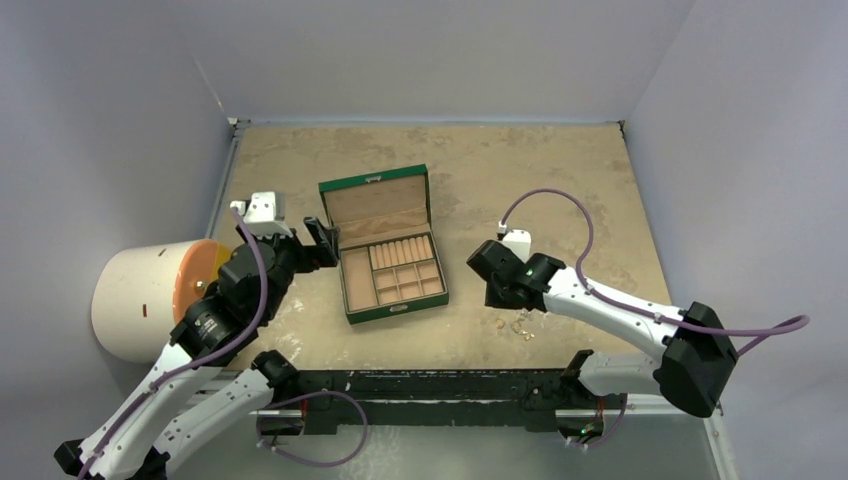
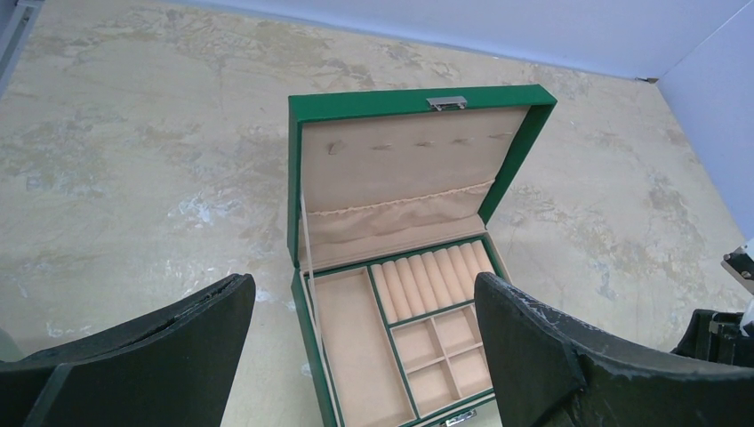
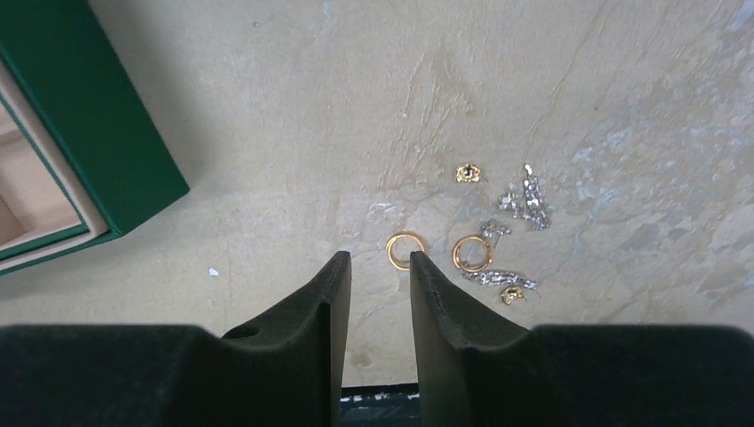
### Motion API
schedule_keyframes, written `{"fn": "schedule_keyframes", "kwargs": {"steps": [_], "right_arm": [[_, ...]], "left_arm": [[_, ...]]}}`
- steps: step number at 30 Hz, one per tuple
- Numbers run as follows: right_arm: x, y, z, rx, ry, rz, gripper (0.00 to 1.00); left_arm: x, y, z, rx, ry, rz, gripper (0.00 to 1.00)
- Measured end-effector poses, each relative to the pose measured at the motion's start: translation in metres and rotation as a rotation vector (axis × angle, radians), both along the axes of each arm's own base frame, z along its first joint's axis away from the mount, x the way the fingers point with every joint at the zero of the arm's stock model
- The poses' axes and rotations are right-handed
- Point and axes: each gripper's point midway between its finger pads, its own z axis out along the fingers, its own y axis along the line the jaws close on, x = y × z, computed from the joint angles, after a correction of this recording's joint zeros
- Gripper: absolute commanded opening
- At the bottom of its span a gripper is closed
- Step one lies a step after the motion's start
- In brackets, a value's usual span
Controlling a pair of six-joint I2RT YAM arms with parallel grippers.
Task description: Organize the mixed jewelry
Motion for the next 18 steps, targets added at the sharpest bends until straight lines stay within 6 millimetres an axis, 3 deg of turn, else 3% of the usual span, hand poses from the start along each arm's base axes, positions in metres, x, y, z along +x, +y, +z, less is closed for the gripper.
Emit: {"fn": "schedule_keyframes", "kwargs": {"steps": [18], "right_arm": [[-0.030,-0.013,-0.042,0.060,0.116,-0.205,0.28]], "left_arm": [[0.000,-0.001,-0.001,0.000,0.002,-0.004,0.94]]}}
